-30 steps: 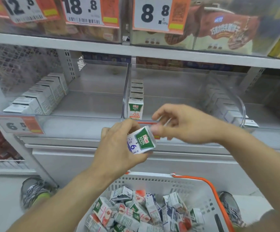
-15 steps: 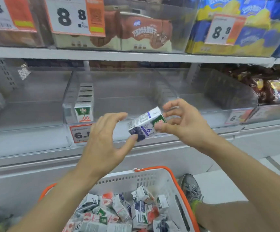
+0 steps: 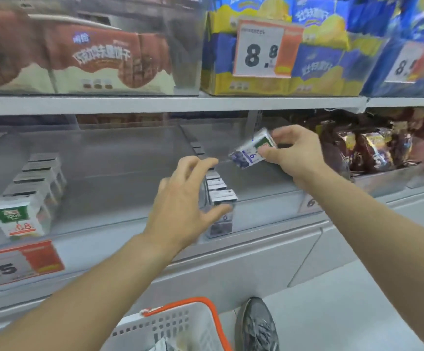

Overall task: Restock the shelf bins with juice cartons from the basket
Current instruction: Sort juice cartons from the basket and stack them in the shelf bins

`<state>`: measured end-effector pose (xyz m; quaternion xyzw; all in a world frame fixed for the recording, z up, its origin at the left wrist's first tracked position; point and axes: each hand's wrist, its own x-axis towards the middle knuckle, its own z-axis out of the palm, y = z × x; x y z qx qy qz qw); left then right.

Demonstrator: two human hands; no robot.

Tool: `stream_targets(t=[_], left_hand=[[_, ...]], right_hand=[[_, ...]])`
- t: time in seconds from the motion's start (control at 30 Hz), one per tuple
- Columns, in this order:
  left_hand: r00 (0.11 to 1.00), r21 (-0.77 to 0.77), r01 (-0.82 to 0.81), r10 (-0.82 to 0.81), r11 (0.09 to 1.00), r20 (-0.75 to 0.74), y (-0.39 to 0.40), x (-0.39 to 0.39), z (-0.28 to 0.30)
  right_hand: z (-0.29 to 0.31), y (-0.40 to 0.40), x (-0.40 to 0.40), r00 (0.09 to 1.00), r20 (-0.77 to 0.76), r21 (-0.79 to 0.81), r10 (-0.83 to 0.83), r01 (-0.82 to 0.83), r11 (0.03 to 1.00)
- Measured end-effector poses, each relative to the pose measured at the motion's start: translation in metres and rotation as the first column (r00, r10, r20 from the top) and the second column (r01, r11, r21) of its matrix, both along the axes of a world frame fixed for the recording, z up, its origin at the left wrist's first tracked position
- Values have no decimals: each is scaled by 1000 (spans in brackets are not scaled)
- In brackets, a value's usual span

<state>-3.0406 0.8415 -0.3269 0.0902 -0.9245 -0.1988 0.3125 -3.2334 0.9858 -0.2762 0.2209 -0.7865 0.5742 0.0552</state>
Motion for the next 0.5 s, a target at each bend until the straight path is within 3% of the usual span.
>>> stream_targets(t=[0.17,0.3,0.5], left_hand=[[991,19,-55,57,998,-117,-2,-8,-17],[985,-5,-81,79,997,-151,-3,-10,-23],[979,-42,-122,113,992,-171,-1,-12,-24]], right_hand=[[-27,-73,-54,994,-63,202,92,-77,976],[-39,-116,-80,960,-149,502,236,-132,855],[-55,-143,-88,940,-189,567,284,-132,813]])
